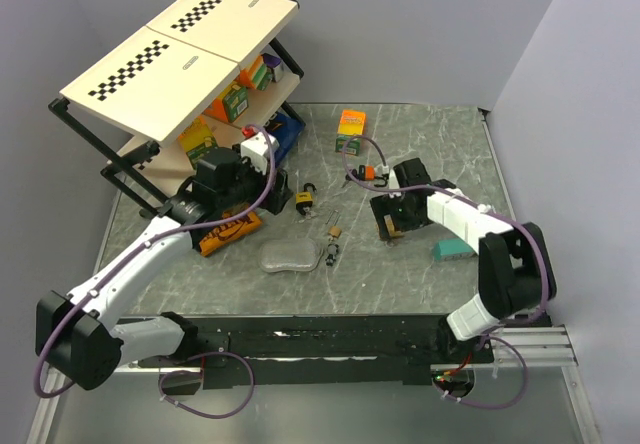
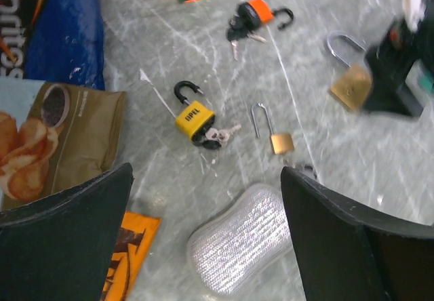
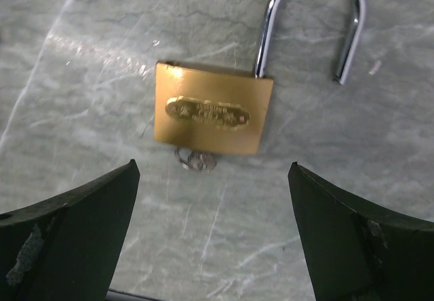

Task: Lock with the key
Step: Pick up the lock from the center of the board.

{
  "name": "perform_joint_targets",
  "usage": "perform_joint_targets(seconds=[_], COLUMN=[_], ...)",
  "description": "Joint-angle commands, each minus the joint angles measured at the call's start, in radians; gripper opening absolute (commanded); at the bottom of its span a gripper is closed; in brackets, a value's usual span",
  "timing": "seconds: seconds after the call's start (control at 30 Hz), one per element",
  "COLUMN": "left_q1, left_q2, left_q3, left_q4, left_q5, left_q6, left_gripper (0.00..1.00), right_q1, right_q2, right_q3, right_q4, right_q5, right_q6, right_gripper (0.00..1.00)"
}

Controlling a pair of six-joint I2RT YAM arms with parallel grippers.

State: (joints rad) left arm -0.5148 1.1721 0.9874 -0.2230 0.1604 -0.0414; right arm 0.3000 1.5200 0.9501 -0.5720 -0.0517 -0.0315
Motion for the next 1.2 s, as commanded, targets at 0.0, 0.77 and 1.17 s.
perform_joint_targets(seconds=[0.0,0.77,1.17], left_q1=[-0.004,0.004,0.010], left_q2=[0.026,0.037,0.052], left_q3=[0.000,-0.050,-0.047], left_q4=[0.099,0.177,0.165], left_q5=[-0.097,-0.217,-0.193], left_q6=[-0.169,-0.245,-0.241], left_gripper=[0.96,0.96,0.96], right_q1=[0.011,0.057,0.050], right_q2=[0.071,0.216,0.258], right_q3=[0.047,0.128,0.154], right_q4=[0.069,0.011,-0.026], right_q5=[0.013,0.148,0.112], right_q6=[0.064,0.131,0.114], right_gripper=[1.00,0.88,0.80])
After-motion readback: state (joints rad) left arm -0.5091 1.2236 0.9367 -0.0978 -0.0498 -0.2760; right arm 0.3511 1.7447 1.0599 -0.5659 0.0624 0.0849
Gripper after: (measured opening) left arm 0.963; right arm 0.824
